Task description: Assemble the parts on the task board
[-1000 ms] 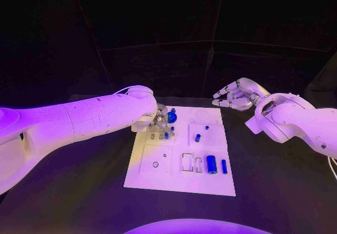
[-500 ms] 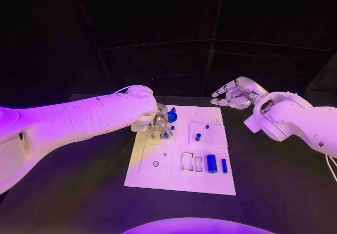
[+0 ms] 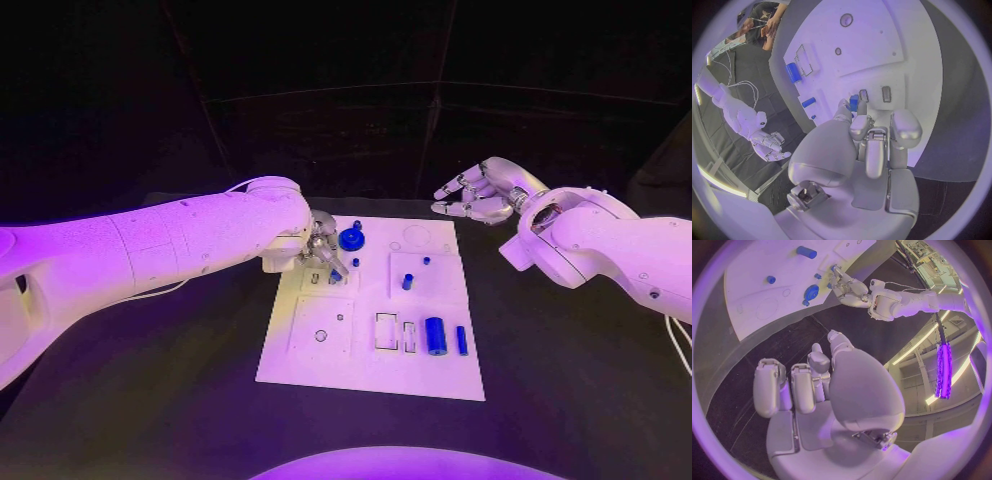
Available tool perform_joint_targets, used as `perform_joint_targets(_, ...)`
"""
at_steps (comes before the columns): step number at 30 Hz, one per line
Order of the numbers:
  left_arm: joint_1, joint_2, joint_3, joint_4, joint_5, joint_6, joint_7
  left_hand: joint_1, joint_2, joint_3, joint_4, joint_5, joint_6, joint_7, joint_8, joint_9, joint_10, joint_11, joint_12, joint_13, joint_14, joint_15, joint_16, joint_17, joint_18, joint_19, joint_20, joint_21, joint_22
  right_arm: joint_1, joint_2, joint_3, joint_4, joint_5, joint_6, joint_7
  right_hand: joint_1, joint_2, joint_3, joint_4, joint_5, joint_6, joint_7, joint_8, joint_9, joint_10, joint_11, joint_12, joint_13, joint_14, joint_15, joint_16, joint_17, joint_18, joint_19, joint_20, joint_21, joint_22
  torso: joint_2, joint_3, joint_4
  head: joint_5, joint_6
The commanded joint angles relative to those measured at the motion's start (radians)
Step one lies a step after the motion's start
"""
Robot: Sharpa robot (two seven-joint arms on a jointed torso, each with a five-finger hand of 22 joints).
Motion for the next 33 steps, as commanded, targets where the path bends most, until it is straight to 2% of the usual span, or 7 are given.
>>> perform_joint_targets(1,0.001,-0.016,0.001,0.023,0.04,-0.087,0.004,0.032,0.026,0.105,-0.086,0.002,0.0,-0.005,0.01,0.013,0.006,-0.001,-0.005,-0.003,0.102,-0.004,0.006,0.263,-0.012,-0.006,0.0,0.006,0.001,0.002,0.003,0.001,-0.003,-0.003,0.01,0.004,0.001,0.008,-0.006,0.002,0.003,-0.008,0.002,0.004,-0.001,-0.007,0.0,-0.005,-0.001,0.057,-0.005,-0.003,0.023,0.014,-0.007,-0.001,-0.004,-0.001,-0.001,0.0005,0.0047,0.0,0.001)
perform_joint_targets(10,-0.001,-0.077,0.0,0.105,0.046,-0.194,0.01,-0.013,-0.018,0.205,-0.101,0.002,-0.003,-0.005,0.019,0.02,0.013,-0.002,-0.005,-0.001,0.102,-0.004,0.006,0.263,-0.014,-0.003,0.0,0.016,0.019,0.002,0.005,0.001,-0.012,-0.003,0.012,0.005,-0.006,0.011,-0.016,0.006,-0.022,-0.009,0.002,0.006,-0.002,-0.007,0.0,-0.005,-0.002,0.056,-0.005,-0.005,0.021,0.014,-0.008,-0.001,-0.006,-0.004,-0.001,0.0007,0.0073,0.006,0.0)
perform_joint_targets(13,-0.005,-0.091,0.0,0.126,0.031,-0.221,0.009,-0.053,-0.052,0.294,-0.105,0.002,-0.004,-0.006,0.025,0.025,0.017,-0.002,-0.004,0.0,0.102,-0.005,0.006,0.263,-0.015,-0.001,0.0,0.022,0.03,0.002,0.005,0.001,-0.013,-0.003,0.013,0.005,-0.006,0.011,-0.017,0.006,-0.024,-0.009,0.002,0.006,-0.002,-0.007,0.0,-0.005,-0.003,0.056,-0.005,-0.005,0.021,0.014,-0.008,-0.001,-0.005,-0.003,0.0,0.0011,0.0076,0.01,-0.003)
perform_joint_targets(15,-0.011,-0.1,-0.001,0.139,0.017,-0.239,0.008,-0.087,-0.082,0.371,-0.107,-0.003,-0.005,-0.003,0.03,0.028,0.018,-0.005,-0.004,0.0,0.102,-0.004,0.006,0.263,-0.015,0.0,0.0,0.024,0.035,0.002,0.005,0.001,-0.013,-0.003,0.013,0.005,-0.006,0.011,-0.017,0.006,-0.024,-0.009,0.002,0.006,-0.002,-0.007,0.0,-0.005,-0.003,0.056,-0.005,-0.005,0.021,0.014,-0.008,-0.001,-0.005,-0.003,-0.001,0.0019,0.0096,0.011,-0.004)
perform_joint_targets(24,-0.041,-0.114,-0.002,0.154,-0.005,-0.295,0.004,-0.14,-0.134,0.499,-0.11,0.001,-0.005,-0.005,0.042,0.036,0.022,-0.003,-0.004,0.0,0.102,-0.004,0.006,0.263,-0.016,0.001,0.001,0.028,0.044,0.002,0.003,0.001,-0.013,-0.003,0.014,0.004,-0.006,0.011,-0.017,0.006,-0.024,-0.009,0.002,0.006,-0.002,-0.007,0.0,-0.005,-0.003,0.056,-0.005,-0.005,0.021,0.014,-0.008,-0.001,-0.005,-0.003,-0.001,0.0058,0.0102,0.017,-0.008)
perform_joint_targets(30,-0.053,-0.121,-0.002,0.157,-0.008,-0.312,0.003,-0.177,-0.171,0.588,-0.114,0.001,-0.006,-0.007,0.054,0.044,0.025,-0.001,-0.003,0.0,0.102,-0.005,0.006,0.263,-0.017,0.002,0.002,0.029,0.049,0.002,0.002,0.001,-0.012,-0.003,0.014,0.003,-0.006,0.011,-0.017,0.006,-0.024,-0.009,0.002,0.006,-0.002,-0.007,0.0,-0.005,-0.003,0.056,-0.005,-0.005,0.021,0.014,-0.008,-0.001,-0.005,-0.003,0.001,0.0019,0.0058,0.021,-0.006)
perform_joint_targets(33,-0.056,-0.123,-0.002,0.159,-0.009,-0.312,0.003,-0.177,-0.171,0.588,-0.114,0.001,-0.006,-0.007,0.054,0.044,0.025,-0.001,-0.003,0.0,0.102,-0.005,0.006,0.263,-0.017,0.002,0.002,0.029,0.049,0.002,0.001,0.001,-0.012,-0.003,0.01,0.005,-0.006,0.011,-0.017,0.006,-0.024,-0.009,0.002,0.006,-0.002,-0.007,0.0,-0.005,-0.003,0.056,-0.005,-0.005,0.021,0.014,-0.008,-0.001,-0.005,-0.003,0.001,0.002,0.0049,0.024,-0.007)
